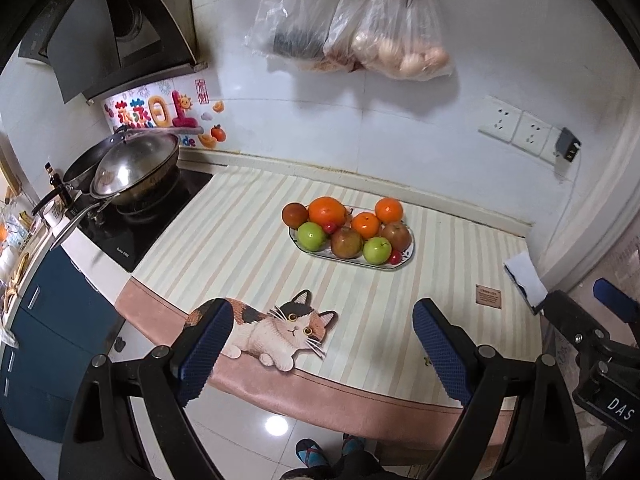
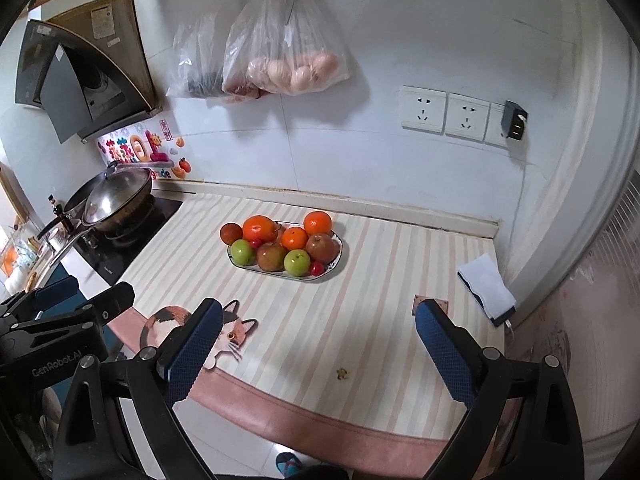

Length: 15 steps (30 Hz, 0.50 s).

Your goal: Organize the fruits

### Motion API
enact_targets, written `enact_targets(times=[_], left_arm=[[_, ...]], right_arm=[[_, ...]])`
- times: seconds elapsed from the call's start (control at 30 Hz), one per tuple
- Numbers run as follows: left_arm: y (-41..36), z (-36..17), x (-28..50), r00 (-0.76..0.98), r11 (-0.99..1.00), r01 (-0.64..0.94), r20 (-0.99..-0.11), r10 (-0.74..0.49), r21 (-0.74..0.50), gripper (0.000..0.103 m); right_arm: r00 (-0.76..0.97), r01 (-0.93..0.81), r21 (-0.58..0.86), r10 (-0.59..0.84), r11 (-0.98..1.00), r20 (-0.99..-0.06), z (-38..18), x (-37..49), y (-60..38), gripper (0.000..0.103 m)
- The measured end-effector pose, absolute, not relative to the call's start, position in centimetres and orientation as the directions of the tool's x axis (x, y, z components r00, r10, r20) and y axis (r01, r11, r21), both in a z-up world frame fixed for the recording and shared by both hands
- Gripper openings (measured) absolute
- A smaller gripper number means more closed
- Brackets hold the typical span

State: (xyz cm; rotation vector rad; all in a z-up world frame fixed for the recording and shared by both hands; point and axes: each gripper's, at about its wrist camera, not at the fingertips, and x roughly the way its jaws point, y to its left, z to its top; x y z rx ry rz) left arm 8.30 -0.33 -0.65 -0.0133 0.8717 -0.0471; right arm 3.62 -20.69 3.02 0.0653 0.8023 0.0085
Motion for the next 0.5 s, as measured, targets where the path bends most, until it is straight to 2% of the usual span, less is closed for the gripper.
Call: enact_targets(times=[0.5], left_arm=[[-0.2, -3.8, 14.9, 0.602, 0.999, -0.038, -0.798, 0.029, 0.008, 0.092]], right_arm=[[0.656, 0.009, 0.041, 0.025, 0.999, -0.754, -1.1, 13.7, -20.0, 0.099]])
